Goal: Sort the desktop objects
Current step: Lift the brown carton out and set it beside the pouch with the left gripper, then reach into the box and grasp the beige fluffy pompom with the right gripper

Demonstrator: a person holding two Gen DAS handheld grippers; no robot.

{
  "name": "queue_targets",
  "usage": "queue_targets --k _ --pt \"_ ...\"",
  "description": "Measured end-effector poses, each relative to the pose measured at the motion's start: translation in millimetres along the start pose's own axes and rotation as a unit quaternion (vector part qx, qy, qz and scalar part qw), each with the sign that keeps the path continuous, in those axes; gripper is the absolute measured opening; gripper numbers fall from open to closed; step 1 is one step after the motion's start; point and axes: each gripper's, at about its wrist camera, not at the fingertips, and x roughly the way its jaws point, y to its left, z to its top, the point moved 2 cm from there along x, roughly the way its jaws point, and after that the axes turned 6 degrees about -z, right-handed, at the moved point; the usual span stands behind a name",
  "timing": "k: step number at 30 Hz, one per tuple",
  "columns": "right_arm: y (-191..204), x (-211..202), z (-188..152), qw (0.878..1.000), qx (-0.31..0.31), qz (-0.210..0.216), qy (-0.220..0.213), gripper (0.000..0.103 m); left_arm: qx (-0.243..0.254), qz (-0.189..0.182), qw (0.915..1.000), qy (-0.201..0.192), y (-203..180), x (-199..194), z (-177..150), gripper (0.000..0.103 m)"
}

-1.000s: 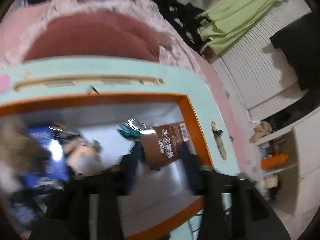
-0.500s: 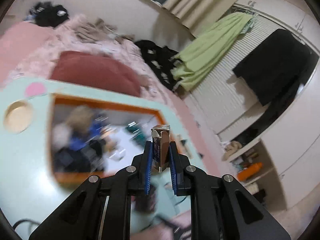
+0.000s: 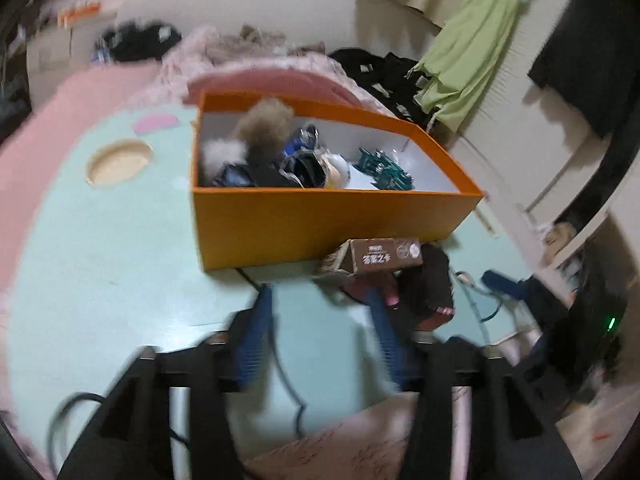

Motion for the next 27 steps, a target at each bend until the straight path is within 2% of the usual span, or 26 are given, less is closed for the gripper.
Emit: queue_targets --k 1,2,4,5,6,8,12,27 --pt "0.0 0.0 0.0 1.0 0.0 0.0 0.0 0.102 0.017 0.015 0.9997 -0.008 -1.7 -4.2 -2.4 0.077" --pt "-0.1 0.2 0.2 1.0 0.0 0.0 0.0 0.102 0.048 0.041 0.9979 -0.015 -5.5 -6.9 -7.2 0.082" --pt "-0.2 0.2 0.1 1.0 0.0 0.0 0.0 0.102 0.086 0.076 0.9934 -0.001 -7.8 0.6 -14.7 0.084" --pt "-0.1 0.3 -0.1 1.0 0.0 0.0 0.0 0.102 0.097 0.098 0.9902 0.021 -7.0 10.8 -19.8 0.084" --pt "-0.1 0.6 0.2 1.0 -0.001 -0.001 0.001 0.102 0.093 0.108 0.9892 0.033 -3.9 21.9 -22.8 0.091" --pt "-0.6 0.9 0.8 1.0 0.0 -0.001 0.001 0.102 0.071 0.099 0.9916 0.043 5.3 37.1 -22.6 0.102" --pt "1.2 0.0 0.2 1.0 -0.001 -0.001 0.0 0.102 0.04 0.122 0.9909 0.041 22.3 65.0 -23.2 0.103" --pt "3.1 -0.5 1.6 1.0 -0.001 -0.008 0.009 0.102 0.037 0.125 0.991 0.029 51.0 136.1 -28.2 0.103"
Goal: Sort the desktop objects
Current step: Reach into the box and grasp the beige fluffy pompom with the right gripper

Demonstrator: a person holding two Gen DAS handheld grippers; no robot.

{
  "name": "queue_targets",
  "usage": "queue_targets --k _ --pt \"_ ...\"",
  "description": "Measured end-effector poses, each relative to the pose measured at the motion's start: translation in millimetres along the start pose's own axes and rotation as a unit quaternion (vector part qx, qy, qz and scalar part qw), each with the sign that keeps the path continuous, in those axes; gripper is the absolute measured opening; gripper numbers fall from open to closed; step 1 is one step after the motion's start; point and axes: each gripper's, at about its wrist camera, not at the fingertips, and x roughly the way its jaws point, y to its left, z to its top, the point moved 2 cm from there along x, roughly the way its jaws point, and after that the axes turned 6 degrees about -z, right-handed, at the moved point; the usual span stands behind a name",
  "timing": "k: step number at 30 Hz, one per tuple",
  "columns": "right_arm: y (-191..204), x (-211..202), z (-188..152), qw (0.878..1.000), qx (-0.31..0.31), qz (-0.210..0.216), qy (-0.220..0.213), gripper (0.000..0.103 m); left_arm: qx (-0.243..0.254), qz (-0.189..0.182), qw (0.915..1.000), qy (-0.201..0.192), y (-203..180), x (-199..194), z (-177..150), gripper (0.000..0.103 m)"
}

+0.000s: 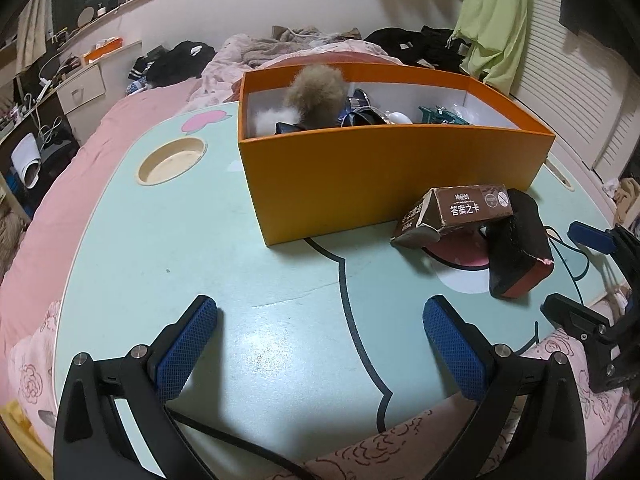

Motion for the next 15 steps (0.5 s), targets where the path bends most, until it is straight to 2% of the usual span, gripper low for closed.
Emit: queue_targets --k 2,5,9,10,12,15 --pt "-1.8 -0.7 2.9 1.0 0.009 0.012 0.007 0.101 -0.001 0.0 1.0 -0.002 1.9 5.4 -0.5 0.103" --pt "-10.7 -7.2 23.0 0.994 0.065 0.088 -0.004 0.086 -0.002 -0.001 1.0 -0.004 0.0 13.0 0.7 0.103" --pt "-5.5 -15.2 84.4 0.986 0.095 0.134 -0.026 0.078 -0.003 0.0 1.0 -0.006 2.1 30.1 6.6 0.103" --pt "0.4 -11.0 104.3 0.985 0.098 0.143 -0.016 0.077 -0.003 0.001 1.0 -0.007 -0.7 32.2 7.8 0.103" --pt "10.3 5.5 138.8 0.98 0.115 0.164 0.014 0.067 -0.003 0.001 1.0 -0.008 2.4 32.4 6.1 0.103" --pt "25.3 44.5 177.8 0.97 0.152 0.18 0.052 0.064 -0.002 0.0 0.9999 -0.01 1.0 23.5 5.8 0.103"
